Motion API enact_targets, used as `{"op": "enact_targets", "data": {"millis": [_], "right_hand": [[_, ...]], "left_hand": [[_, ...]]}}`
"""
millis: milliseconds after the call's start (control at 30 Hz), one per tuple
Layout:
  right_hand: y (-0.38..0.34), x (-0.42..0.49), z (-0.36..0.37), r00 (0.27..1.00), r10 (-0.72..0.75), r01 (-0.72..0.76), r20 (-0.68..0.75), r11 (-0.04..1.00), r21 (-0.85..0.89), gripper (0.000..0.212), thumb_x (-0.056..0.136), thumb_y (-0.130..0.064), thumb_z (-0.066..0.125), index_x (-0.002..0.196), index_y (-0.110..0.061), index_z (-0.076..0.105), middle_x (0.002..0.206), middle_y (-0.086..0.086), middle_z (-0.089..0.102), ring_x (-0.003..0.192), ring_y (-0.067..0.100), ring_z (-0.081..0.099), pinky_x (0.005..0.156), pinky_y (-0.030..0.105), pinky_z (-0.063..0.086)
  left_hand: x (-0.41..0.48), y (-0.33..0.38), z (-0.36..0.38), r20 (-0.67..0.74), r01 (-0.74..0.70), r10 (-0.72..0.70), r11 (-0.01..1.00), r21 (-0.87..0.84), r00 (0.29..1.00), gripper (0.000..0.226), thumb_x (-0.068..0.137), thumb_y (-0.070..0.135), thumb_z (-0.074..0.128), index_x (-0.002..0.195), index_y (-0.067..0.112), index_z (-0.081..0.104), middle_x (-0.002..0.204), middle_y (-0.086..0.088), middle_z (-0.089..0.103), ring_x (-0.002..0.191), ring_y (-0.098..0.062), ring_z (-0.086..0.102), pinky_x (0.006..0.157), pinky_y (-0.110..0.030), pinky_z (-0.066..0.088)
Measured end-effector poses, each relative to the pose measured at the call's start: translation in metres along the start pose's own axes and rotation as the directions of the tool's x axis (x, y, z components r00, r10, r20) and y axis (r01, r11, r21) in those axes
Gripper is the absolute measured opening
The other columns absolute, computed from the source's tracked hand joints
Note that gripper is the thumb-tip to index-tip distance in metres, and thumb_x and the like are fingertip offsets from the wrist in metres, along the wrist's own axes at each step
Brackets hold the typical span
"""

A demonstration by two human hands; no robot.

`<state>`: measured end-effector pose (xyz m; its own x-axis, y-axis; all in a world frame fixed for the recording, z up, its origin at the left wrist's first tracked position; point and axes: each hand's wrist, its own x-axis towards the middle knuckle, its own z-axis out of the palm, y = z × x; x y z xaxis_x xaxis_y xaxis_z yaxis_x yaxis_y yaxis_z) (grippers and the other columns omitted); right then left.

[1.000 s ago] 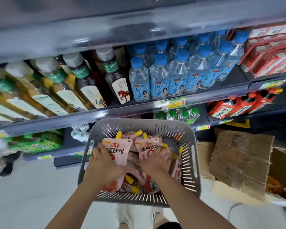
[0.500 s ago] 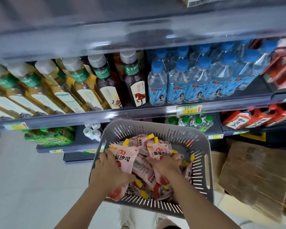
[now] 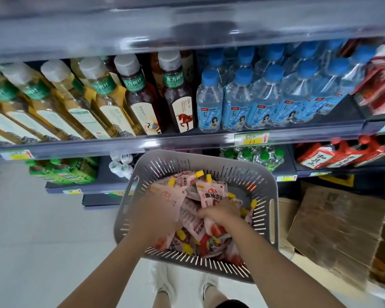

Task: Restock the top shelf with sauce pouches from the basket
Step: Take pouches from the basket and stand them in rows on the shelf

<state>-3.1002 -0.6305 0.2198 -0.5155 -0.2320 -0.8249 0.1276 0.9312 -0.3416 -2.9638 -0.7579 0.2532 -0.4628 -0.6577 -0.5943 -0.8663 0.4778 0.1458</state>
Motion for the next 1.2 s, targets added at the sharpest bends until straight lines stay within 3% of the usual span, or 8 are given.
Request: {"op": "enact_targets", "data": {"millis": [167, 300, 400, 533, 700, 933, 1100, 1200], "right_hand": [[0.003, -0.004, 0.005, 0.999, 0.053, -0.054, 0.009, 0.986, 0.158, 0.113, 0.049, -0.052, 0.077, 0.142, -0.008, 0.031, 0.144, 0.014, 0.032, 0.129, 0.032, 0.036, 0.100, 0.037, 0.043], [0.006, -0.003, 0.006, 1.000, 0.015, -0.011, -0.026, 0.989, 0.150, 0.112, 0.062, -0.045, 0.078, 0.147, -0.004, 0.019, 0.150, 0.015, 0.026, 0.136, 0.034, 0.027, 0.101, 0.037, 0.040], [0.005, -0.011, 0.008, 1.000, 0.009, -0.004, -0.025, 0.984, 0.180, 0.116, 0.063, -0.049, 0.079, 0.149, -0.006, 0.014, 0.153, 0.016, 0.020, 0.139, 0.035, 0.023, 0.104, 0.039, 0.036], [0.004, -0.026, 0.006, 0.994, 0.003, 0.018, -0.113, 0.983, 0.183, 0.120, 0.060, -0.050, 0.080, 0.150, -0.009, 0.011, 0.153, 0.016, 0.017, 0.139, 0.036, 0.022, 0.108, 0.041, 0.035], [-0.005, -0.053, 0.003, 0.969, 0.004, 0.043, -0.248, 0.982, 0.183, 0.110, 0.058, -0.045, 0.080, 0.142, -0.006, 0.020, 0.140, 0.017, 0.031, 0.127, 0.034, 0.036, 0.094, 0.034, 0.042], [-0.055, -0.124, 0.011, 0.889, -0.105, 0.193, -0.447, 0.969, 0.156, 0.114, 0.058, -0.051, 0.078, 0.143, -0.005, 0.018, 0.141, 0.015, 0.028, 0.130, 0.032, 0.035, 0.102, 0.038, 0.040], [-0.112, -0.194, 0.025, 0.765, -0.282, 0.431, -0.579, 0.892, 0.134, 0.090, 0.056, -0.043, 0.077, 0.126, -0.012, 0.030, 0.119, 0.005, 0.036, 0.107, 0.023, 0.039, 0.081, 0.031, 0.039], [-0.148, -0.232, 0.041, 0.650, -0.385, 0.554, -0.655, 0.830, 0.062, 0.102, 0.058, -0.039, 0.081, 0.136, -0.012, 0.021, 0.130, 0.008, 0.027, 0.123, 0.028, 0.032, 0.091, 0.035, 0.037]], "left_hand": [[0.006, -0.020, 0.008, 0.209, 0.093, -0.047, 0.973, -0.213, 0.977, 0.155, 0.044, 0.056, 0.089, 0.148, 0.030, -0.023, 0.158, -0.016, 0.006, 0.142, -0.037, 0.021, 0.113, -0.049, 0.024], [0.019, -0.048, 0.021, 0.297, 0.159, -0.024, 0.884, -0.439, 0.954, 0.175, 0.016, 0.046, 0.096, 0.141, 0.043, -0.026, 0.151, -0.008, 0.029, 0.132, -0.033, 0.039, 0.107, -0.052, 0.036], [0.022, -0.052, 0.027, 0.230, 0.164, -0.057, 0.861, -0.481, 0.972, 0.165, 0.013, 0.050, 0.094, 0.146, 0.035, -0.001, 0.138, -0.006, 0.043, 0.120, -0.029, 0.049, 0.099, -0.049, 0.046], [0.017, -0.045, 0.020, 0.194, 0.153, -0.042, 0.782, -0.604, 0.980, 0.108, 0.037, 0.035, 0.094, 0.127, 0.012, 0.038, 0.109, -0.003, 0.060, 0.099, -0.025, 0.061, 0.086, -0.044, 0.055], [0.012, -0.047, 0.001, 0.068, 0.004, 0.044, 0.809, -0.587, 0.997, 0.095, 0.034, 0.044, 0.085, 0.118, 0.019, 0.049, 0.103, 0.004, 0.065, 0.094, -0.019, 0.063, 0.082, -0.040, 0.056], [-0.008, -0.056, -0.064, -0.202, -0.369, 0.309, 0.764, -0.530, 0.929, 0.097, 0.035, 0.066, 0.085, 0.119, 0.036, 0.045, 0.108, 0.007, 0.060, 0.101, -0.016, 0.060, 0.084, -0.041, 0.054], [-0.040, -0.093, -0.138, -0.435, -0.580, 0.397, 0.663, -0.474, 0.809, 0.085, 0.038, 0.050, 0.084, 0.112, 0.038, 0.043, 0.108, 0.009, 0.055, 0.100, -0.018, 0.057, 0.082, -0.045, 0.054], [-0.067, -0.129, -0.175, -0.563, -0.631, 0.346, 0.628, -0.456, 0.751, 0.090, 0.043, 0.043, 0.079, 0.119, 0.036, 0.032, 0.107, 0.014, 0.041, 0.104, -0.014, 0.049, 0.087, -0.042, 0.052]]}}
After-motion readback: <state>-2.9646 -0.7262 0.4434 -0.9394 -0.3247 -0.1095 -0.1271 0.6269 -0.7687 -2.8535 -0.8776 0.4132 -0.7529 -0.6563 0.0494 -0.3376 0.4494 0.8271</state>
